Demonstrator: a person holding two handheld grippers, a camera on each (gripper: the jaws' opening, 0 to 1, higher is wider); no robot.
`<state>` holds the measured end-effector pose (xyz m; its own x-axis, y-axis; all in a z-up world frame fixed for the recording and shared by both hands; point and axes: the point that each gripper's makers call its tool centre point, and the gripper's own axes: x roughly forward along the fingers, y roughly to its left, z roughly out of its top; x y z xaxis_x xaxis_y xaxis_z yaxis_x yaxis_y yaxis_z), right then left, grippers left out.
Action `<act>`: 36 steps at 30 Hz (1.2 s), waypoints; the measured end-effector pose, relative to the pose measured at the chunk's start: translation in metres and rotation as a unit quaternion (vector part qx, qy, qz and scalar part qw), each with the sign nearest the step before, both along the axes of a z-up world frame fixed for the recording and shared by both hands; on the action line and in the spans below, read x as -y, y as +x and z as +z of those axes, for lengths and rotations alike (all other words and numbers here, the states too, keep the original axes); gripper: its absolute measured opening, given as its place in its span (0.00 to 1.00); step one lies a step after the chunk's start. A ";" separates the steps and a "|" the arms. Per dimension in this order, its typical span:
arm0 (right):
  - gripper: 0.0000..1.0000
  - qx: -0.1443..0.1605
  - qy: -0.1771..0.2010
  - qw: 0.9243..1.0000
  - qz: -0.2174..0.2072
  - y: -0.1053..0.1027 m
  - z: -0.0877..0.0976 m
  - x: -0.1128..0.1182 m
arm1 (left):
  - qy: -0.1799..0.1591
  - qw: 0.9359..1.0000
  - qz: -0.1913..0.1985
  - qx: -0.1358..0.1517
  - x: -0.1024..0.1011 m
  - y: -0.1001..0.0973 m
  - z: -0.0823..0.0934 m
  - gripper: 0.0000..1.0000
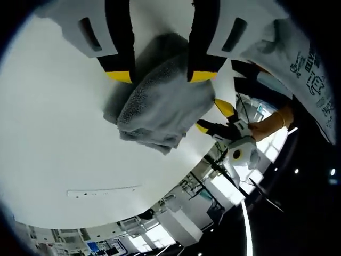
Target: Fold the towel on the table until its edges align and the towel forms a compact rectangular stack.
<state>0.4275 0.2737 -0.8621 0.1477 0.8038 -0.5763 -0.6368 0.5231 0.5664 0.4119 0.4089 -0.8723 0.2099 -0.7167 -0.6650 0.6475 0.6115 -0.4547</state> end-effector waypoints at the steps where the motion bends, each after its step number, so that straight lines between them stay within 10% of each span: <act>1: 0.39 0.003 -0.002 1.000 0.006 -0.005 0.000 0.000 | 0.000 1.000 0.001 -0.001 0.001 -0.003 0.000 0.51; 22: 0.20 0.007 -0.008 1.000 -0.001 -0.046 -0.017 -0.004 | -0.004 0.999 0.041 -0.011 -0.001 -0.032 -0.010 0.25; 36: 0.12 0.048 -0.052 0.996 -0.047 -0.059 -0.018 0.003 | 0.028 0.998 0.039 0.035 0.004 -0.045 -0.014 0.20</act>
<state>0.3683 0.2707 -0.8802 0.2772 0.7209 -0.6352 -0.6308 0.6352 0.4456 0.3668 0.4049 -0.8861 0.3120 -0.6580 -0.6853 0.6257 0.6851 -0.3729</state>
